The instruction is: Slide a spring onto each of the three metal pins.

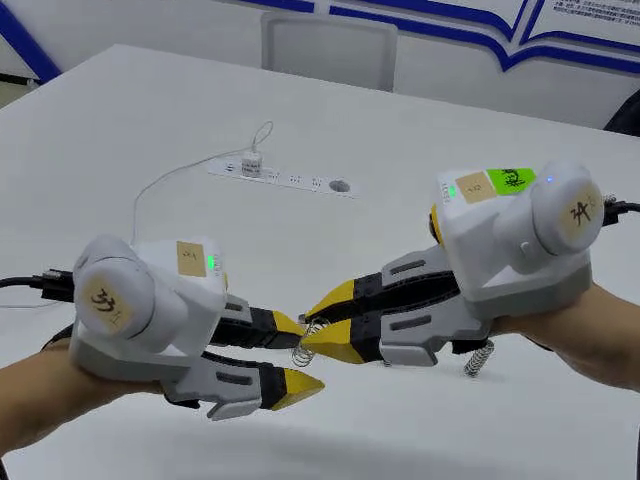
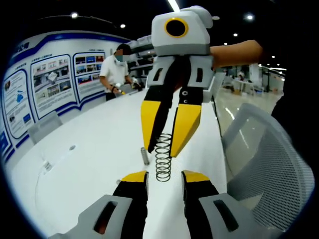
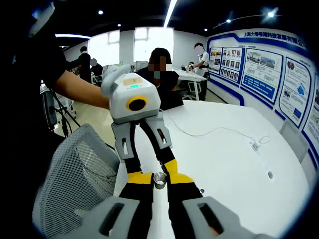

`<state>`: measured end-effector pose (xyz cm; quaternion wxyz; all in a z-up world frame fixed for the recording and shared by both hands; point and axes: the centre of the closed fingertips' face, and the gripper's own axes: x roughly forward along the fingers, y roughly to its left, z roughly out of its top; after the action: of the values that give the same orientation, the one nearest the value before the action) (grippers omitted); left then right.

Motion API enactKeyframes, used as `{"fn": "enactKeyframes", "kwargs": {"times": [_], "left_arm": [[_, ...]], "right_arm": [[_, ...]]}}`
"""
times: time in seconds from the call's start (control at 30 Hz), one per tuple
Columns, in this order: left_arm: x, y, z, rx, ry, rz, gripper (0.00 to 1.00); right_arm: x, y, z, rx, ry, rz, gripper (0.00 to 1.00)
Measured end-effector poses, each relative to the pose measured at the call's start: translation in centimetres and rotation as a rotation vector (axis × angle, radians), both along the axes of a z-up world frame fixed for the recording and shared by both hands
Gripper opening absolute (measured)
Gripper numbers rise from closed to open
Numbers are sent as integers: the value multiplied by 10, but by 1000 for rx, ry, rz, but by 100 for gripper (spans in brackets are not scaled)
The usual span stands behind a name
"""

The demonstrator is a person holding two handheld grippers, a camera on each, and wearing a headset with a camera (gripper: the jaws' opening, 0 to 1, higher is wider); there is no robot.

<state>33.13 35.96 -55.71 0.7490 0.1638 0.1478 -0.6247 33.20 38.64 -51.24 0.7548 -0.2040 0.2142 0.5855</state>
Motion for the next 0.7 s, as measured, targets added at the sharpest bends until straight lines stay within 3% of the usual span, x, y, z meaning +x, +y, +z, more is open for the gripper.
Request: {"fn": "enactKeyframes", "kwargs": {"times": [0.1,0.3,0.4,0.7], "left_arm": [[3,5,0,-2,21,15,33],[12,14,1,-6,20,43,36],[15,19,-1,1,34,58,37],[25,32,-3,-1,25,111,46]], "right_arm": [[5,-1,1,1,-4,-7,10],[20,-10,2,-21,-15,-21,11],[27,-12,2,-29,-21,-30,11],[49,-17,-4,-40,-18,-83,11]]}}
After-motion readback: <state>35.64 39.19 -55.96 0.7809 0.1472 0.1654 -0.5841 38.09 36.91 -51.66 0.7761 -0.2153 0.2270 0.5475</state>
